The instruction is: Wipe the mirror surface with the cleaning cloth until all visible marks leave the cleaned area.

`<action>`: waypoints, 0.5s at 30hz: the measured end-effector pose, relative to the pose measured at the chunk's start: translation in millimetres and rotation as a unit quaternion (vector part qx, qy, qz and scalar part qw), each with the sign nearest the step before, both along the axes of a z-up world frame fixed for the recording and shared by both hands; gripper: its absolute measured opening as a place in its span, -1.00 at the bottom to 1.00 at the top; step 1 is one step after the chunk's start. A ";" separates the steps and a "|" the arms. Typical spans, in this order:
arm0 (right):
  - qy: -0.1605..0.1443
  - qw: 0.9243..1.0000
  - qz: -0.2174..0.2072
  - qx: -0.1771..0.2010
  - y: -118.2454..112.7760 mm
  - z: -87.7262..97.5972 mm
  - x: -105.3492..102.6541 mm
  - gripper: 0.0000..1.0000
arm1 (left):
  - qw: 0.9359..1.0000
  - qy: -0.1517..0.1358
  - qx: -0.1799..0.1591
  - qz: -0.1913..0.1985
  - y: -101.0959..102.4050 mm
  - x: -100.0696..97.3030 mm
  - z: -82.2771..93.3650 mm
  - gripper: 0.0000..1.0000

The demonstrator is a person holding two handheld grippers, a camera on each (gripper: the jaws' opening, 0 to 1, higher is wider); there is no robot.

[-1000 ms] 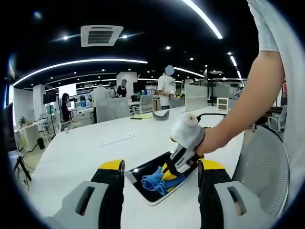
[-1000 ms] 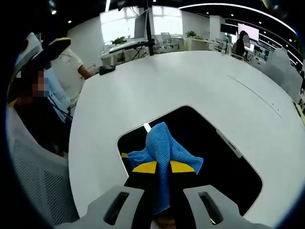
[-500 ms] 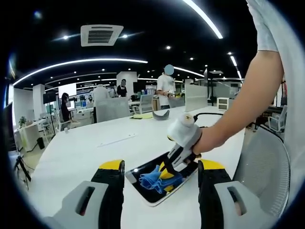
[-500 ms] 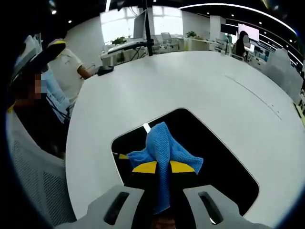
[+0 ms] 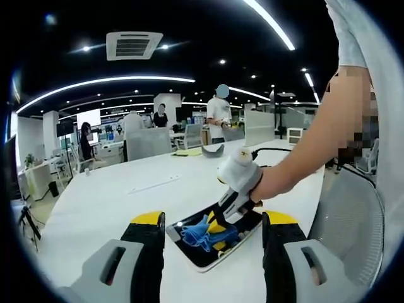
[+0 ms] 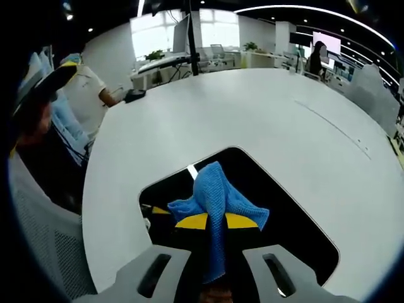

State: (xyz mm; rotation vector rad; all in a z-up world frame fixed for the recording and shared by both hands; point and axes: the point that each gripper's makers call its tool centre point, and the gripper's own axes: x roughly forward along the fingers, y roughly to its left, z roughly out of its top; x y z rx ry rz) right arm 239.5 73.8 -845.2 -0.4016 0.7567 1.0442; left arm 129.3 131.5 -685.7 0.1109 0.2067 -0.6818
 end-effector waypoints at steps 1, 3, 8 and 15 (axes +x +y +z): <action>0.000 1.000 -0.001 0.000 0.0 -0.1 1.4 -0.94 | 1.000 0.000 0.000 0.000 -0.2 0.1 0.2 0.25; 0.000 1.000 -0.002 0.000 0.3 0.0 2.6 -0.94 | 1.000 0.000 -0.001 0.000 -0.5 0.5 0.1 0.25; -0.001 1.000 -0.004 -0.001 1.0 0.1 5.8 -0.94 | 1.000 -0.001 -0.003 -0.001 -1.1 1.9 1.4 0.25; -0.002 1.000 -0.006 -0.002 1.3 -0.3 9.8 -0.94 | 1.000 -0.002 -0.003 0.000 0.1 3.0 2.0 0.25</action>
